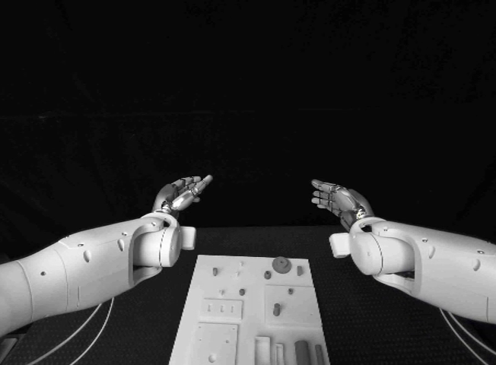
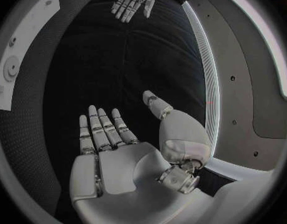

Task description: Assemble the parts on the task board

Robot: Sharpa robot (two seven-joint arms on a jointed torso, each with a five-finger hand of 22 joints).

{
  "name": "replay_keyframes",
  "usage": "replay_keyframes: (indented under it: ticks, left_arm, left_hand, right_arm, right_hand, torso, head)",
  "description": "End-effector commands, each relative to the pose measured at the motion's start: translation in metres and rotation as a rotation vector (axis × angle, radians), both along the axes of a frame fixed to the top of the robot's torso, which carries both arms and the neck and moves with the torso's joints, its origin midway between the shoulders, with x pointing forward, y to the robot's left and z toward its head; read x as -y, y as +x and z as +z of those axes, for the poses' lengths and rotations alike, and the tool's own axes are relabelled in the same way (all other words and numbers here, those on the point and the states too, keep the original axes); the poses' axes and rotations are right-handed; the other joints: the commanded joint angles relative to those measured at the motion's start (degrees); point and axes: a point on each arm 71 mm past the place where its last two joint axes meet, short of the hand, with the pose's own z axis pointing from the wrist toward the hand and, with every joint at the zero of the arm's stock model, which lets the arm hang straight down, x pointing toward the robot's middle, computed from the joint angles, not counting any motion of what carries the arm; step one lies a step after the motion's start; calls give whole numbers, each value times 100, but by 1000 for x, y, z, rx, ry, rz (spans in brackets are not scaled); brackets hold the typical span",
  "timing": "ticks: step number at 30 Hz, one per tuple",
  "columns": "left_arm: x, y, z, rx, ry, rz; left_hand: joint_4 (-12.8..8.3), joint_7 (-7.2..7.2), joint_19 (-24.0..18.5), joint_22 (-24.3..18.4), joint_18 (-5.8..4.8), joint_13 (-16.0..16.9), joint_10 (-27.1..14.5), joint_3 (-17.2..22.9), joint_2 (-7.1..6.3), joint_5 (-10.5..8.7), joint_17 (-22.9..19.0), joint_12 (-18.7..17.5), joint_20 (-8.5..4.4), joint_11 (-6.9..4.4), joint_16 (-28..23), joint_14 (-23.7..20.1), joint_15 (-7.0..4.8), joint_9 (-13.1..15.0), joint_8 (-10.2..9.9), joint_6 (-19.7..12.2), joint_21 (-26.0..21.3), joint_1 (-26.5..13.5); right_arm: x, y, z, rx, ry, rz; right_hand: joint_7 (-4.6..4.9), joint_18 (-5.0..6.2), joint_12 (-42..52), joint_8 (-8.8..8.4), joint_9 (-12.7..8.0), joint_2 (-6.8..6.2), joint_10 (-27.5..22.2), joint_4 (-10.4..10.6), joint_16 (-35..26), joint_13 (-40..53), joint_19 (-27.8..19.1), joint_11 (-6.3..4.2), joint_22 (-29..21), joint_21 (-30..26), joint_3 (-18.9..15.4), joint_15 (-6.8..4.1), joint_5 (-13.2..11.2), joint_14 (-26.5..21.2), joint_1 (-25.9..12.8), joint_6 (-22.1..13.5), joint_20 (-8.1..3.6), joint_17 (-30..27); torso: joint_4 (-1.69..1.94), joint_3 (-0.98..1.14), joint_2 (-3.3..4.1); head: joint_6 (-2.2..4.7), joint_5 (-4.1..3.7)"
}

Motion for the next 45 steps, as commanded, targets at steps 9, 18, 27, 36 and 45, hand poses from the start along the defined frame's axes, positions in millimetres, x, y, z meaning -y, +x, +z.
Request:
replay_keyframes:
  ticks: [9, 18, 27, 36, 45]
  left_arm:
    - [-6, 29, 17, -85, -56, -110]
    - [-7, 29, 17, -80, -18, -191]
    - [-9, 23, 16, -88, 37, -259]
    - [-10, -4, 16, -71, 158, -407]
    - [-15, -34, 25, -49, 219, -481]
  left_hand:
    - [64, 70, 179, 281, -45, 42, 246, 81, -1, 28, 156, 89, 7, 68, 137, 196, 35, 144, 141, 146, 155, 336]
    - [-669, 327, 1312, 211, 149, 267, 1718, -596, 716, 143, 318, 668, -362, 369, 800, 1660, 162, 191, 513, 1375, 588, 1076]
    - [-1619, 256, 2380, 145, 234, 590, 3238, -694, 1077, 496, 562, 1027, -730, 179, 1492, 3088, -264, 142, 559, 2627, 890, 1389]
    - [-2145, 274, 2784, 139, 162, 665, 3367, -445, 983, 377, 612, 664, -971, 184, 1599, 3475, -397, 71, 169, 2630, 1022, 912]
    - [-2118, 296, 3134, 252, 185, 714, 3327, -269, 558, 52, 803, 424, -1168, 196, 1952, 3841, -606, 121, 28, 2595, 1313, 650]
  right_arm:
    - [17, 32, 20, -200, 36, 250]
    - [29, 43, 29, -9, -477, 279]
    - [23, 45, 25, 53, -678, 332]
    - [0, 40, 22, 167, -943, 472]
    - [-32, 29, 13, 272, -1138, 582]
  right_hand:
    - [450, 230, 306, 517, 280, -303, 1411, -584, 543, 112, 799, 100, 1556, 583, -239, 233, 618, 852, 1286, 933, 34, 208]
    - [371, 597, 502, 656, 207, -541, 2250, -585, 832, 175, 1550, -60, 1456, 733, -263, -6, 416, 1636, 1762, 1617, -5, 286]
    - [227, 1101, 711, 756, 201, -559, 3333, -595, 1193, 393, 2629, -469, 1260, 965, -224, -462, 188, 2733, 2175, 2350, 27, 567]
    - [188, 1416, 600, 720, 218, -623, 3708, -591, 1753, 431, 4012, -587, 1300, 1617, -294, -1080, 245, 4044, 2175, 2656, -141, 1059]
    - [182, 1416, 375, 561, 177, -623, 3905, -599, 3214, 428, 5650, -785, 1600, 2617, -920, -1390, 76, 5324, 2268, 2799, -931, 2152]
  torso:
    - [-2, 0, 0]
    - [1, 4, 3]
    - [1, -4, -2]
    - [5, -14, 60]
    - [53, -3, 292]
  head:
    - [-1, 0]
    - [-150, -10]
    - [-197, 4]
    - [-224, 0]
    - [-227, -105]
